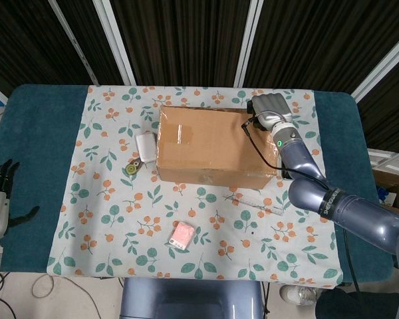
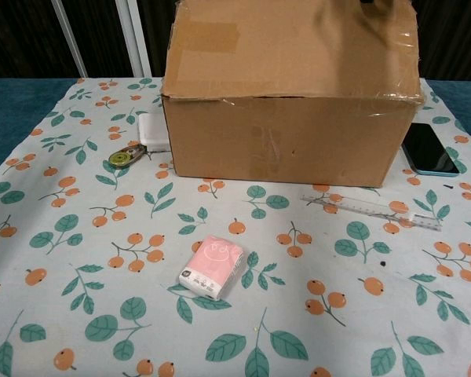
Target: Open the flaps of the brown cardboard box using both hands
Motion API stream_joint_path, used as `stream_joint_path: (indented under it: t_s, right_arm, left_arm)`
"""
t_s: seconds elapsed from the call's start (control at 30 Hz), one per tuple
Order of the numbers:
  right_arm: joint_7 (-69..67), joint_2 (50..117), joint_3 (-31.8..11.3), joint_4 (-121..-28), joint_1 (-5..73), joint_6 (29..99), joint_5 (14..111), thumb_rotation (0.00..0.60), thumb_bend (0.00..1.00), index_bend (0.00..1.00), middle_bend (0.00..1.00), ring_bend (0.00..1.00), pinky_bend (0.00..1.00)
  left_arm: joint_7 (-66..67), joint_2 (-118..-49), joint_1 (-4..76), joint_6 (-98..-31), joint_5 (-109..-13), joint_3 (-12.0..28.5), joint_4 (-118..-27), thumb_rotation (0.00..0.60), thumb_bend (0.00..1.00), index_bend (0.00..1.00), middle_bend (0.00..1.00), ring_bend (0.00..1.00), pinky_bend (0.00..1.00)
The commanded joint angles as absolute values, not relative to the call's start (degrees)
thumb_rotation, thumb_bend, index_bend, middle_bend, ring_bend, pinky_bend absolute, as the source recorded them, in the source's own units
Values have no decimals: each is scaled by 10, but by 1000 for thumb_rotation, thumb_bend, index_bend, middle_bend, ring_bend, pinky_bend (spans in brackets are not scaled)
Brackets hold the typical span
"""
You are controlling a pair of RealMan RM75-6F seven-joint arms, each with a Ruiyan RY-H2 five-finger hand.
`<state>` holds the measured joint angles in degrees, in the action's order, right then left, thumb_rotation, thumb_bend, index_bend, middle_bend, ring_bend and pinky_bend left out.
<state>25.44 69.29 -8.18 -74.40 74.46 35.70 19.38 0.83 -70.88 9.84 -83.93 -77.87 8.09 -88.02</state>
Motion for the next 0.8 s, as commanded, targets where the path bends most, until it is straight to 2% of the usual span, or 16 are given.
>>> stream_joint_path:
  t_s: [0.03,0.33,0.8]
  right_arm:
    - [258,676,-86,-770,752,363,182,600,1000,557,470,465,385]
    - [277,625,-79,-855,775,370,146,600,1000,559,474,465,385]
    - [279,572,-93,-960,804,394,125,600,1000,559,476,465,385]
  left_arm:
    - [8,-709,98,-840,-780,80,-881,600,144,0,0,0,8]
    - [4,-708,97,-841,-784,81,-882,600,144,0,0,0,8]
    - [0,-708,95,-842,-786,82,-885,600,144,0,0,0,8]
